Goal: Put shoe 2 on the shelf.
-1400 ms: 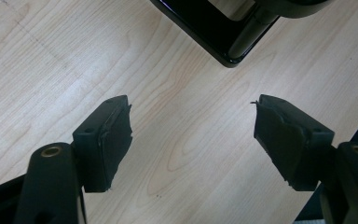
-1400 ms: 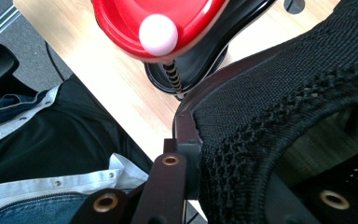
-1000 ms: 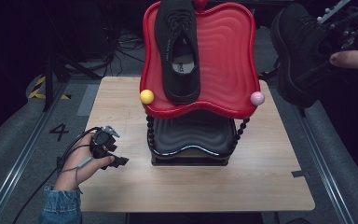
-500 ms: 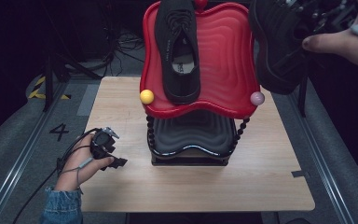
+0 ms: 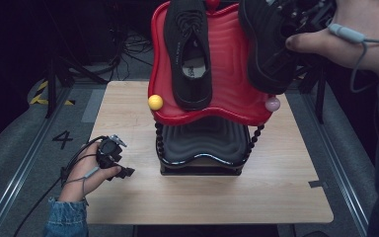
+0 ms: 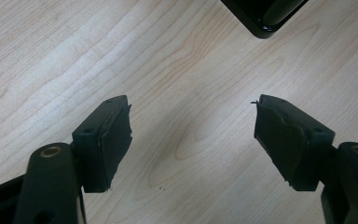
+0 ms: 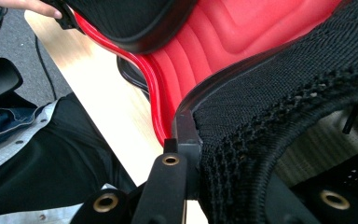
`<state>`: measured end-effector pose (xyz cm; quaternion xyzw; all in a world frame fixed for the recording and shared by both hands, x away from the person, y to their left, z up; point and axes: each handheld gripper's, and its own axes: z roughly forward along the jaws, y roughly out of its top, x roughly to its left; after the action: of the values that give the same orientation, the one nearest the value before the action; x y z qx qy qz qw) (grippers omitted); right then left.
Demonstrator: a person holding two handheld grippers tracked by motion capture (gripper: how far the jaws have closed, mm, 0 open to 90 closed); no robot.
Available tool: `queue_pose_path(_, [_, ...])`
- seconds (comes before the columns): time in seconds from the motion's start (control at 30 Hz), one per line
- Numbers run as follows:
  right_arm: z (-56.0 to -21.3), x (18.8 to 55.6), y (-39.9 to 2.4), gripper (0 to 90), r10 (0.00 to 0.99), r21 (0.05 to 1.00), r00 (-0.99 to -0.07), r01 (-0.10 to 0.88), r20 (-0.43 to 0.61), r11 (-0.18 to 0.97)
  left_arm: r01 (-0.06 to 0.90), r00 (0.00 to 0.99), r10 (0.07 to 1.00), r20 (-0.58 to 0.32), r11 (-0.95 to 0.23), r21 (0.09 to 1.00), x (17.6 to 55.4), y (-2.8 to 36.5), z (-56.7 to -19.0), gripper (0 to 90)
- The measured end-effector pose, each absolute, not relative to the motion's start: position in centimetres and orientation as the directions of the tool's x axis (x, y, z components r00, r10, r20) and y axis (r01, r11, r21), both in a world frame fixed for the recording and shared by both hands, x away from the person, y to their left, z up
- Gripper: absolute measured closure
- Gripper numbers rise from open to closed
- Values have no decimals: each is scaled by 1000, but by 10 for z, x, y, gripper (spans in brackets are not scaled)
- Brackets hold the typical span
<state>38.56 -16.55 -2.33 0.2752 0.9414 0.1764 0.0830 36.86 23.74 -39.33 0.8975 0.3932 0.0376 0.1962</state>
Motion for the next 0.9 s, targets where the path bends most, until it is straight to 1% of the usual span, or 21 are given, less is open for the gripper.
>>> queue_pose_path(0.2, [-26, 391, -148, 882, 539, 365, -840, 483, -64, 796, 700, 683, 725, -88, -615, 363, 370, 238, -397, 279])
queue_pose_path(0.23, [-28, 393, -144, 882, 538, 358, -840, 483, -67, 799, 694, 687, 722, -77, -621, 364, 371, 238, -398, 279])
queue_pose_path(0.33, [-32, 396, -134, 882, 539, 341, -838, 485, -81, 805, 698, 686, 722, -89, -619, 359, 371, 237, -399, 278])
queue_pose_path(0.5, [-36, 397, -126, 881, 537, 334, -838, 481, -99, 811, 694, 693, 714, -98, -624, 359, 371, 235, -401, 278])
queue_pose_path(0.63, [-38, 396, -123, 880, 534, 331, -839, 477, -103, 814, 690, 694, 715, -85, -626, 364, 372, 236, -401, 278])
queue_pose_path(0.9, [-49, 396, -106, 878, 499, 307, -859, 447, -115, 840, 693, 697, 708, -114, -624, 362, 372, 234, -403, 277])
